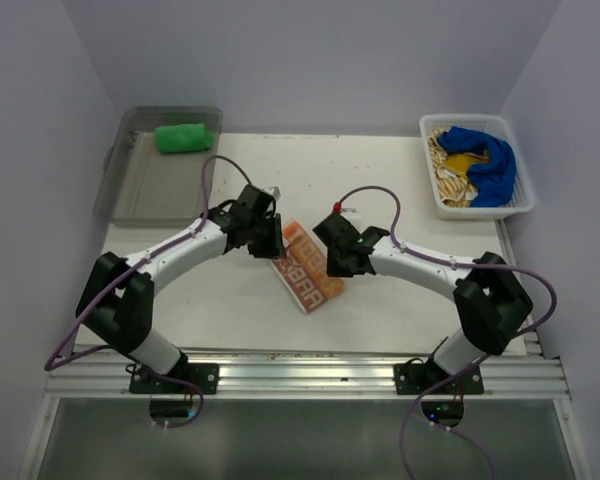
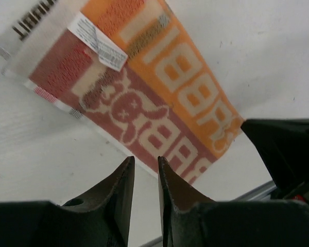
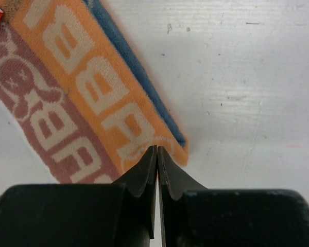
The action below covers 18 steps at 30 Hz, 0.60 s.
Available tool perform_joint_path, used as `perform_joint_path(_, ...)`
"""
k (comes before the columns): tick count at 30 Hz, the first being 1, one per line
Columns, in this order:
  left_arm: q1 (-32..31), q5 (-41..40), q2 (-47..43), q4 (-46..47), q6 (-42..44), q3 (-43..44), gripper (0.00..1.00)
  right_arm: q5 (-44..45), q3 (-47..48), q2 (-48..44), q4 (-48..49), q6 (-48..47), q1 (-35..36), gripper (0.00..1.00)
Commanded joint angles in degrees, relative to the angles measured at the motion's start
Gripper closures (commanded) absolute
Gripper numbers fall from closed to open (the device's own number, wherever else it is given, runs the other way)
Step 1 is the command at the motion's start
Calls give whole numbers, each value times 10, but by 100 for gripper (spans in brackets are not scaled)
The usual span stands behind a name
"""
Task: Roll the towels
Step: Fold the towel
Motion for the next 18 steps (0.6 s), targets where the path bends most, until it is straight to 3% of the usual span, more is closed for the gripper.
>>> perform_joint_path(1,-25,59,-15,70,-48,-40,72,-26,30,29,36,-28,-10,94)
perform_joint_path(9,-60,93,28,127,-69,-79,73,-42,27,66,55,-21,-17,95)
perform_joint_path(18,-61,56,80,112,-45,-86,74,-49,-28,69,71,-11,-18,96)
